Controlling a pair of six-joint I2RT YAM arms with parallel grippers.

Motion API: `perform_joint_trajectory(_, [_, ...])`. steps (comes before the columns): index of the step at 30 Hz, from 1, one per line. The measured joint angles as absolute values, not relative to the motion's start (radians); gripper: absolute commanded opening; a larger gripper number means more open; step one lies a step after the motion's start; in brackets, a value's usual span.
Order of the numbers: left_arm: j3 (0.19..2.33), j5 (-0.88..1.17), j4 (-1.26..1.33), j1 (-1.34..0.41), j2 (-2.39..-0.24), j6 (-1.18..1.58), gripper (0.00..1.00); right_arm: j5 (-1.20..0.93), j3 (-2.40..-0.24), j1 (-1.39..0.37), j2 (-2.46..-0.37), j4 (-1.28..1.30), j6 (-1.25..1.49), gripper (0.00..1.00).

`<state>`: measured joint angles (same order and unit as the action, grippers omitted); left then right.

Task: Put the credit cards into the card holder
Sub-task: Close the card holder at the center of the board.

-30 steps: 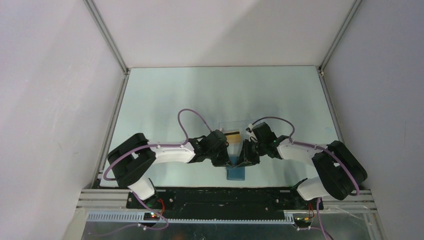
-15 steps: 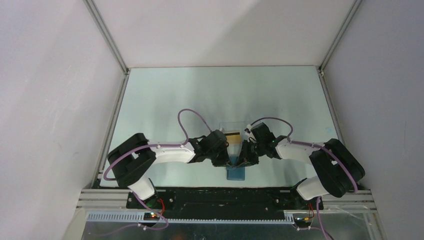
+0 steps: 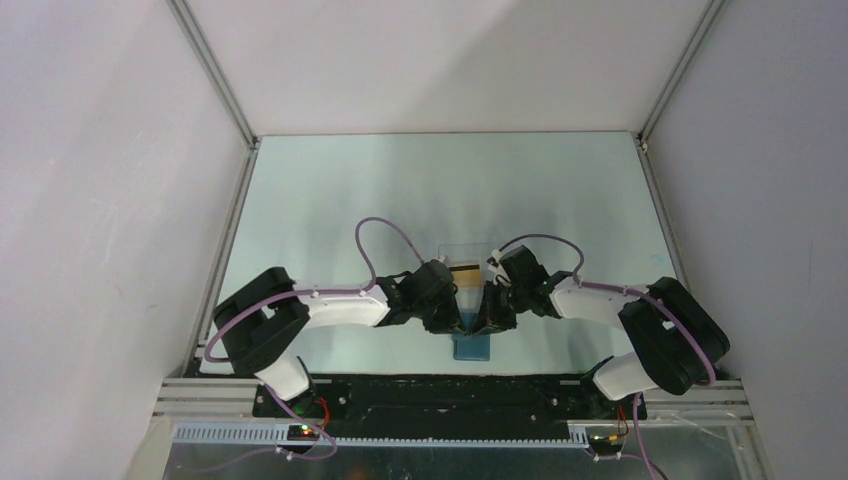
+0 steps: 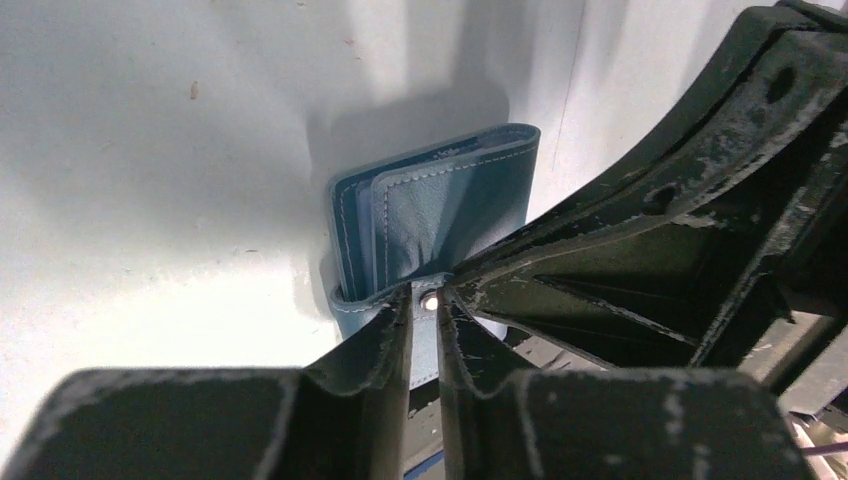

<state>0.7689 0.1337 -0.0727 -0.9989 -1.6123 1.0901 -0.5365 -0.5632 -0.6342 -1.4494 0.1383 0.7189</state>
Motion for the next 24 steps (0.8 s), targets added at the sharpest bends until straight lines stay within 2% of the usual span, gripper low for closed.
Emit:
perform_joint_trajectory(3, [0.769, 0.128, -0.079, -1.002, -1.598, 1.089, 0.32, -0.523, -0.567, -0.641, -1.449, 0.151, 0.706, 0.00])
perform_joint_trajectory(8, [0.769, 0.101, -0.093, -1.001, -1.576, 1.090, 0.31, -0.511, -0.574, -0.644, -1.445, 0.171, 0.696, 0.00])
perform_joint_trajectory(15, [0.778, 0.088, -0.103, -0.989, -1.584, 1.089, 0.16, -0.508, -0.578, -0.646, -1.445, 0.178, 0.685, 0.00])
perform_joint_trajectory(24, [0.827, 0.081, -0.128, -0.985, -1.650, 1.070, 0.03, -0.502, -0.588, -0.647, -1.445, 0.198, 0.678, 0.00])
